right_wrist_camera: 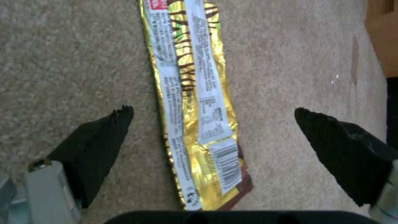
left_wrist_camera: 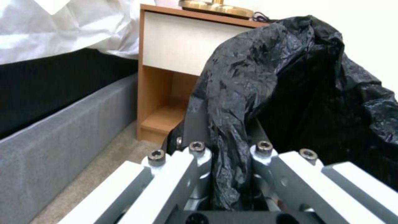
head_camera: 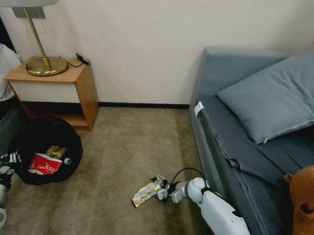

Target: Pick up the trash bin, then pick up the garbage on the floor and place it into the trash bin.

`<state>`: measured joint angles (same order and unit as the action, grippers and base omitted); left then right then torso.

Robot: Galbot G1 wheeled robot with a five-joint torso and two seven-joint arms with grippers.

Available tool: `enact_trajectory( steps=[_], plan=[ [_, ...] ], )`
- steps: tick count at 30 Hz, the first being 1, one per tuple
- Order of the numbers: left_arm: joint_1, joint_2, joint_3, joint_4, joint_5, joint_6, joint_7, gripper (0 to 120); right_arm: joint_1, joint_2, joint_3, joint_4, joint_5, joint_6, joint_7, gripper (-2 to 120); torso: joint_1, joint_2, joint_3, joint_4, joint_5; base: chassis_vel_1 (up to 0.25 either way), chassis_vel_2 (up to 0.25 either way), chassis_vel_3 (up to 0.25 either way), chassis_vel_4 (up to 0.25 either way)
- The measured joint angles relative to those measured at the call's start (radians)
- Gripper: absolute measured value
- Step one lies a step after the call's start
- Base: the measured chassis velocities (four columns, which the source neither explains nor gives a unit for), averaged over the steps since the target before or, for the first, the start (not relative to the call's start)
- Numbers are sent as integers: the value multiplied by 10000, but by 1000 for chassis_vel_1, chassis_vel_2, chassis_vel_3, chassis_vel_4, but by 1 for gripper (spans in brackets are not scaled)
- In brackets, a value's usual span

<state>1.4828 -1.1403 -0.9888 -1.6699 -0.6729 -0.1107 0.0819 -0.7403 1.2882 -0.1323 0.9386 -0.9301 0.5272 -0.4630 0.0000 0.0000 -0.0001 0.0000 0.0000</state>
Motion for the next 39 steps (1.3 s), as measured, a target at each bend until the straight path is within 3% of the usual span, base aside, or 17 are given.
enact_trajectory(
  steps=[17,33,39],
  plan=[
    [37,-44,-52,-315,35,121,-43,5,421,556,-47,-1522,-436,67,1525,100,0,0,0,0,0,0,0,0,0],
    [-50,27,-39,-107,4,130,-48,5,729,880,-151,-2357,-465,106,1900,100,-1,3,-2,-6,-6,0,0,0,0],
    [-63,54,-38,-10,-25,115,-39,5,908,1067,-153,-2803,-486,93,2113,88,-1,3,-1,1,7,0,0,0,0]
  ],
)
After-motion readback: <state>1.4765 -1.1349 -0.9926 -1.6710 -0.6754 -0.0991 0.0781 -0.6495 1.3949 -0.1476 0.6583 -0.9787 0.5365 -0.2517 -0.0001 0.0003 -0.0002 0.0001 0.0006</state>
